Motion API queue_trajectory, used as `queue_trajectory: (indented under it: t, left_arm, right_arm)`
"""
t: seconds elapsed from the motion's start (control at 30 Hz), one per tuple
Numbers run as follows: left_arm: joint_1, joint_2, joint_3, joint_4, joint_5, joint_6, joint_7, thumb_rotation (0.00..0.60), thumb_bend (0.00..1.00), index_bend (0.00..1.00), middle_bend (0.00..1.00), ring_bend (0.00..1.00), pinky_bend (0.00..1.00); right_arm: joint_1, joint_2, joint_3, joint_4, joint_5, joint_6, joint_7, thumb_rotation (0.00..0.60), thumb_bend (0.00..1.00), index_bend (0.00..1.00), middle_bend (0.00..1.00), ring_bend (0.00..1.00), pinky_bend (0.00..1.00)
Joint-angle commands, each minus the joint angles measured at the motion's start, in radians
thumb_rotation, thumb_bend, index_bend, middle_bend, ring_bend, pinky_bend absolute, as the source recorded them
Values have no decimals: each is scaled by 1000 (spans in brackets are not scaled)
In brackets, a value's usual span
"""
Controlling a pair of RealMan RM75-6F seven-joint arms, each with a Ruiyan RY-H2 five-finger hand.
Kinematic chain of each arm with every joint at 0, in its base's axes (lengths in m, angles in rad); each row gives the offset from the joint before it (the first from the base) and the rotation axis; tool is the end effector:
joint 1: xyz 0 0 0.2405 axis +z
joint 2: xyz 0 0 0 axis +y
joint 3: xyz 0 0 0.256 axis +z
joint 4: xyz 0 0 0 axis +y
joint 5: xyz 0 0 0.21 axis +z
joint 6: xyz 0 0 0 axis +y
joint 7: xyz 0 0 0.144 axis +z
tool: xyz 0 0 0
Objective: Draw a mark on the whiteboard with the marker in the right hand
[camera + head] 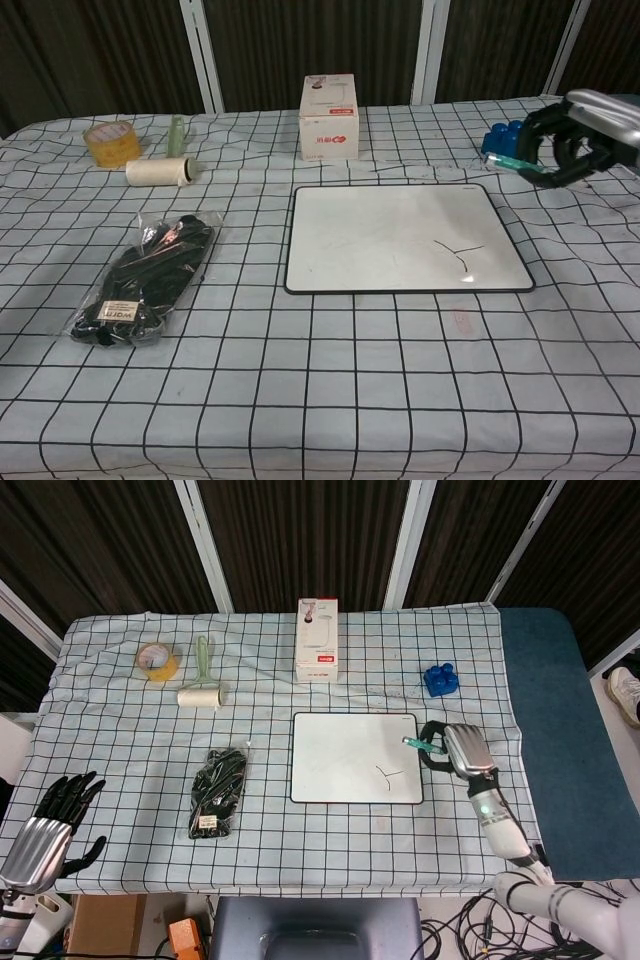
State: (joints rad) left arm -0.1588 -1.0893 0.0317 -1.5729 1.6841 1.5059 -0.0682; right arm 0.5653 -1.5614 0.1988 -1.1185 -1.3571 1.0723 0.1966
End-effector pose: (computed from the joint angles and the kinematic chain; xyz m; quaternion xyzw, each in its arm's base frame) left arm -0.2903 0.1840 0.1530 -0.6712 -0.3437 -0.4172 0.5072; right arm -0.2509 -0.3586 0.0343 0.6321 -0.4299 0.4483 0.4634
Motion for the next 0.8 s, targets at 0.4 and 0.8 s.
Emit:
queue_trajectory:
  t: [0.4, 0.8]
  left_arm:
    - [-6, -10, 4, -9, -1, -22, 31, 600, 361, 0, 0, 0, 30]
    - [-3, -6, 6, -7, 4, -13, 19, 600, 361, 0, 0, 0, 31]
  right_arm:
    - [-116, -7, -149, 279, -45, -7, -75, 600, 414, 718, 588, 498, 487]
    - [-115, 66, -190, 188, -65, -95, -89, 600, 352, 0, 136, 162, 242]
